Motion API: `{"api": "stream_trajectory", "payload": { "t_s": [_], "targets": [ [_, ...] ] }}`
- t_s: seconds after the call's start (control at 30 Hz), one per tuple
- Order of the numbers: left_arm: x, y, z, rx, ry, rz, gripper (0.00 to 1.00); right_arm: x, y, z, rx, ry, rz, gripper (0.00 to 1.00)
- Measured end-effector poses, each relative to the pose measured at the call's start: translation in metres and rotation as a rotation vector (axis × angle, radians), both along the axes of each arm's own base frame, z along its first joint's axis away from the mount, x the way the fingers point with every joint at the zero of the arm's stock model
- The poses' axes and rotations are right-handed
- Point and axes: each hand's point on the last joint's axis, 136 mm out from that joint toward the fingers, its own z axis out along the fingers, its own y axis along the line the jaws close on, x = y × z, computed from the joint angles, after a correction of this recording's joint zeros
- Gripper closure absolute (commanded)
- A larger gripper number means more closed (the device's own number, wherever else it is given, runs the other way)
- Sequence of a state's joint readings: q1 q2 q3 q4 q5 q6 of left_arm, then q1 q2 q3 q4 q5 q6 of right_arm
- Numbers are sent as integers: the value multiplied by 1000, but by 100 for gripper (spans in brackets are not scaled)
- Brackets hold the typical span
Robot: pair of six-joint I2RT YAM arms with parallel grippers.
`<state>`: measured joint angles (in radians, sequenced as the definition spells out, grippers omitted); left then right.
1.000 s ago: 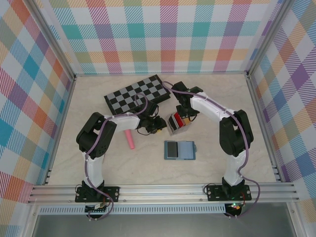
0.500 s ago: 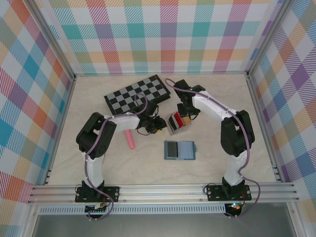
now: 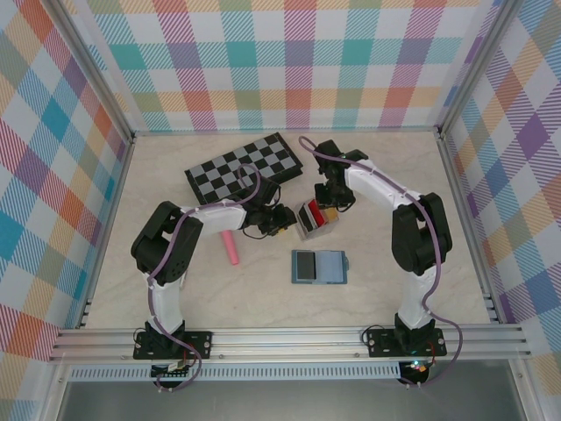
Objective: Put the credit cards into the card holder
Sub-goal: Pick up several credit cards from the storage box.
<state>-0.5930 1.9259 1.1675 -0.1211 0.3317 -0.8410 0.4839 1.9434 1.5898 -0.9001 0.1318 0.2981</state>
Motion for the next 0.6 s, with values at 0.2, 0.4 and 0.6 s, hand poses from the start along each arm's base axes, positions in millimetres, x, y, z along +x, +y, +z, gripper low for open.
{"api": "stream_trajectory", "payload": {
  "t_s": [0.2, 0.4, 0.6],
  "targets": [
    [0, 0, 1, -2, -2, 0, 63, -4, 12, 1, 66, 26, 16, 68],
    [1, -1, 2, -5, -3, 2, 62, -5, 19, 2, 105, 33, 27, 68],
    [6, -6, 10, -23, -19, -2, 62, -4, 20, 2, 110, 31, 26, 76]
  ]
}}
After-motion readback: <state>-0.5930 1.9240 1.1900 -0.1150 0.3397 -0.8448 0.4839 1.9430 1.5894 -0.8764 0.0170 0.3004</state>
